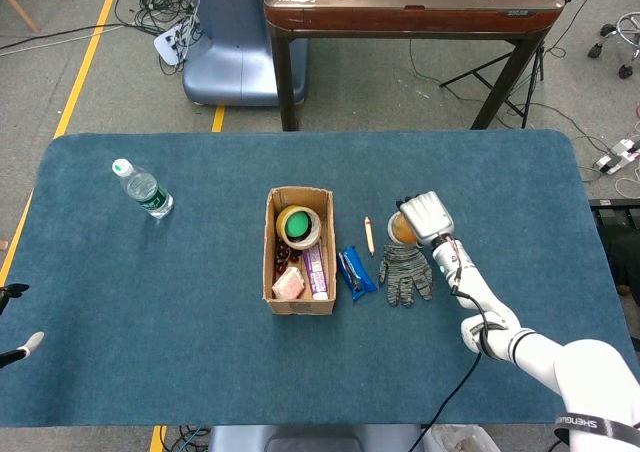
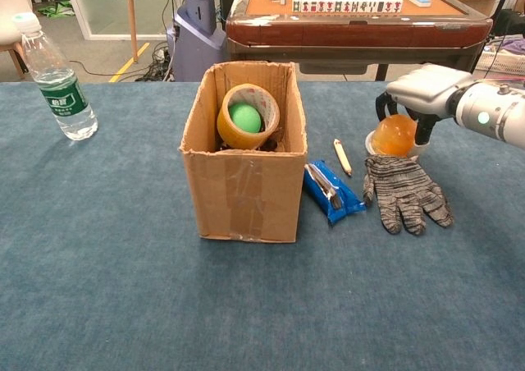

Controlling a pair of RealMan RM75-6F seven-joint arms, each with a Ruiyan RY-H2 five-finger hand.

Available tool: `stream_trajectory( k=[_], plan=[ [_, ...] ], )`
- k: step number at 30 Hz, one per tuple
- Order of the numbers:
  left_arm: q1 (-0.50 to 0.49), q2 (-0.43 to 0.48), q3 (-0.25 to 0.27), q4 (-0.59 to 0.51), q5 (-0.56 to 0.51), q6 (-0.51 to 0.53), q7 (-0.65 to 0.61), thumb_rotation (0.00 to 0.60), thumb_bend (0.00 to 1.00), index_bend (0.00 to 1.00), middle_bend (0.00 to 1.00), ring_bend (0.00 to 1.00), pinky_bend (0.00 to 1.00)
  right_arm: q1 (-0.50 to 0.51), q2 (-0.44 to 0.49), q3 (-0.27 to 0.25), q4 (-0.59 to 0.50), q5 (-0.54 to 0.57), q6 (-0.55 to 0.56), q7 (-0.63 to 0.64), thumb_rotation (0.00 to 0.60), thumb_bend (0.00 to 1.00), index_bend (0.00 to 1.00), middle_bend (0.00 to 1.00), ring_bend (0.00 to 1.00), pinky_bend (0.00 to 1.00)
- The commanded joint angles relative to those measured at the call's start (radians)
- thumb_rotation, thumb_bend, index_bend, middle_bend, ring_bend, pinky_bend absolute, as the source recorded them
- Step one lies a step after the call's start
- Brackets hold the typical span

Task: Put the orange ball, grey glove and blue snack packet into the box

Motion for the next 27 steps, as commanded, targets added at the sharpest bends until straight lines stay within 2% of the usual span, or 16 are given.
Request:
stream_trajectory(
  k=[1,6,11,17,22,27],
  plan=[
    [0.0,-0.001,0.0,0.0,-0.001,-0.001,0.001,0.6,0.12,0.28,0.36,0.27,0.4,-0.013,0.038,0.015,-0.061,-0.032,0.058,0.021,0.6,0.0,0.57,0.51,0.49,0.61],
    [-0.002,-0.005,-0.002,0.001,-0.001,-0.001,0.011,0.6,0.12,0.28,0.36,0.27,0.4,-0.026,0.132,0.045,-0.225,-0.061,0.155,-0.018,0.6,0.0,0.57,0.51,0.49,0.61],
    [-0.004,-0.009,-0.001,0.002,-0.004,-0.006,0.02,0.6,0.12,0.28,0.36,0.27,0.4,-0.032,0.24,0.084,-0.442,-0.063,0.234,-0.124,0.6,0.0,0.57,0.51,0.49,0.61],
    [-0.001,-0.008,0.001,-0.004,0.004,0.002,0.025,0.6,0.12,0.28,0.36,0.27,0.4,-0.018,0.312,0.122,-0.646,-0.038,0.279,-0.26,0.6,0.0,0.57,0.51,0.49,0.61],
    [0.002,-0.004,-0.003,-0.004,-0.001,0.007,0.015,0.6,0.12,0.28,0.36,0.27,0.4,0.006,0.325,0.137,-0.746,-0.025,0.295,-0.343,0.6,0.0,0.57,0.51,0.49,0.61],
    [0.005,0.002,-0.004,-0.004,0.0,0.011,0.008,0.6,0.12,0.29,0.36,0.27,0.4,0.03,0.307,0.14,-0.789,-0.025,0.299,-0.382,0.6,0.0,0.57,0.51,0.49,0.61]
  ],
)
